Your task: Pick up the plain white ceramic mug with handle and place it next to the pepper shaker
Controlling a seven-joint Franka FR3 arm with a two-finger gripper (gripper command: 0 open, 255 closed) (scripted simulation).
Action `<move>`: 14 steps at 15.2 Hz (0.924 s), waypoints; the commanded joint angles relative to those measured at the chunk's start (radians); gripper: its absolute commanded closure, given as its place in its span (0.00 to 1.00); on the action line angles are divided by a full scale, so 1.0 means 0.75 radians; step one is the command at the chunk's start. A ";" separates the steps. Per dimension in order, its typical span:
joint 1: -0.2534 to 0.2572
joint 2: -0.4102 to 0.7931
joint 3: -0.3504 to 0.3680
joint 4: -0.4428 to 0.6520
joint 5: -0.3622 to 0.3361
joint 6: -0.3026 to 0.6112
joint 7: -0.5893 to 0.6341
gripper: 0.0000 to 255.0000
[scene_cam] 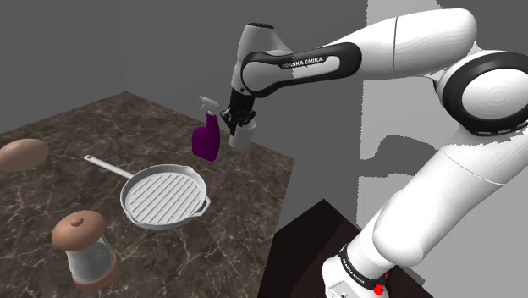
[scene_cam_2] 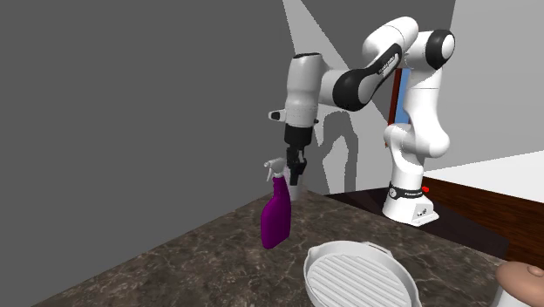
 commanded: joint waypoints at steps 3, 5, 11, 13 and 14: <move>-0.001 -0.028 -0.001 0.042 0.009 -0.069 -0.009 1.00; -0.001 -0.038 -0.001 0.067 0.012 -0.104 -0.013 1.00; -0.001 -0.062 -0.002 0.148 0.020 -0.209 -0.022 1.00; -0.001 -0.068 -0.002 0.178 0.021 -0.244 -0.024 1.00; -0.001 -0.070 -0.002 0.193 0.022 -0.262 -0.025 1.00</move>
